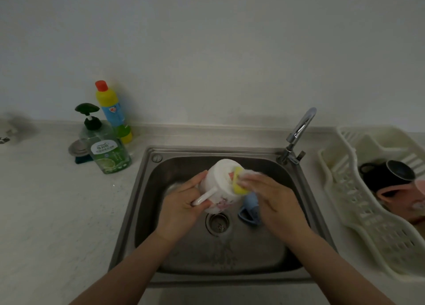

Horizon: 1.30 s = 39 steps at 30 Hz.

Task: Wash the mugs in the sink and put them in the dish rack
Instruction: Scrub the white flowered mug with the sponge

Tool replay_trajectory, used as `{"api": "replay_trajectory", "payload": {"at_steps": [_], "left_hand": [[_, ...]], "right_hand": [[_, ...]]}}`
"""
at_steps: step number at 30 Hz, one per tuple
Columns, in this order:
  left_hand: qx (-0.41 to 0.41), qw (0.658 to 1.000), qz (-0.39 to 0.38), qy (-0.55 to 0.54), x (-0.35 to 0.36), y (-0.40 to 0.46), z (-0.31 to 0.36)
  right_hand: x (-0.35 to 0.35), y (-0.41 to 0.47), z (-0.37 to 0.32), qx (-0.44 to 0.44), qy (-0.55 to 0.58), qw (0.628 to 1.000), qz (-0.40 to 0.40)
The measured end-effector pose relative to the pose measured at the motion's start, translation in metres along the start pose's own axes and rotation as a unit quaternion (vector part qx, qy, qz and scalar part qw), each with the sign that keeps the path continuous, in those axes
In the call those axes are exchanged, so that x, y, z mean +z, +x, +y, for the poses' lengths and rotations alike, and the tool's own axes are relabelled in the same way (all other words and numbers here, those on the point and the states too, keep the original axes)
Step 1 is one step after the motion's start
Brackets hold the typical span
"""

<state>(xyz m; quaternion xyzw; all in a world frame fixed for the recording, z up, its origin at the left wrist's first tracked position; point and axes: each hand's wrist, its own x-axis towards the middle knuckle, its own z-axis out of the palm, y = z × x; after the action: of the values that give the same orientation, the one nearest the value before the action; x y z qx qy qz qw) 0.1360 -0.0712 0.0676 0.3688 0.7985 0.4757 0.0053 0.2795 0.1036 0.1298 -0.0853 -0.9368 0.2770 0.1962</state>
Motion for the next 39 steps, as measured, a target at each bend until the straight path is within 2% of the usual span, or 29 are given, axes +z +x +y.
{"api": "replay_trajectory", "payload": {"at_steps": [3,6,9,11,13,15,17,19,22,24,26,27,31,33,36,37,39], "left_hand": [[-0.003,1.0,-0.01,-0.028,0.007,0.0,0.002],[-0.005,0.999,0.006,-0.048,0.006,0.002,-0.001],[0.011,0.999,0.003,-0.029,-0.003,0.0,-0.008],[0.013,0.999,-0.011,-0.042,-0.005,-0.003,-0.006],[0.023,0.998,-0.01,-0.064,-0.004,-0.005,-0.002],[0.024,0.995,-0.007,-0.092,-0.004,-0.005,-0.002],[0.02,0.995,0.0,-0.094,-0.007,-0.006,-0.004],[0.016,0.995,0.0,-0.094,-0.009,-0.008,-0.005],[0.027,0.994,-0.013,-0.104,-0.006,-0.009,0.004],[0.027,0.993,-0.004,-0.112,-0.006,-0.007,0.005],[0.036,0.994,0.008,-0.102,-0.008,-0.005,0.004],[0.047,0.995,0.013,-0.091,-0.009,-0.004,0.003],[0.064,0.996,0.005,-0.068,-0.005,0.0,0.006],[0.05,0.996,0.01,-0.077,-0.003,0.001,0.007],[0.04,0.996,0.027,-0.079,-0.006,0.001,0.001],[0.048,0.996,0.023,-0.074,-0.007,-0.001,-0.001],[0.056,0.996,-0.003,-0.072,-0.003,-0.004,0.0]], "right_hand": [[0.006,0.027,-0.008,0.074,0.016,0.997,0.006],[0.01,0.028,-0.03,0.017,-0.011,0.999,-0.033],[0.002,-0.001,-0.016,-0.016,-0.038,0.999,-0.002],[0.002,0.01,-0.009,0.053,-0.019,0.998,0.017],[0.007,0.028,-0.022,0.072,0.004,0.997,-0.004],[0.011,0.027,-0.036,0.012,-0.007,1.0,-0.026],[0.005,0.007,-0.032,-0.061,-0.036,0.997,-0.014],[-0.002,-0.001,-0.015,-0.052,-0.034,0.998,0.023],[0.0,0.027,-0.018,0.038,0.023,0.999,0.031],[0.003,0.032,-0.034,-0.013,0.034,0.999,0.014],[0.001,0.014,-0.028,-0.092,0.027,0.995,0.038],[-0.002,0.003,-0.019,-0.094,0.025,0.994,0.05],[-0.001,0.017,-0.012,0.0,0.014,0.998,0.057],[0.005,0.023,-0.028,-0.017,0.012,0.999,0.035],[0.004,-0.002,-0.016,-0.077,0.002,0.996,0.051],[0.003,-0.009,-0.006,-0.066,0.009,0.996,0.064],[0.006,-0.002,0.003,0.02,0.077,0.993,0.088]]}}
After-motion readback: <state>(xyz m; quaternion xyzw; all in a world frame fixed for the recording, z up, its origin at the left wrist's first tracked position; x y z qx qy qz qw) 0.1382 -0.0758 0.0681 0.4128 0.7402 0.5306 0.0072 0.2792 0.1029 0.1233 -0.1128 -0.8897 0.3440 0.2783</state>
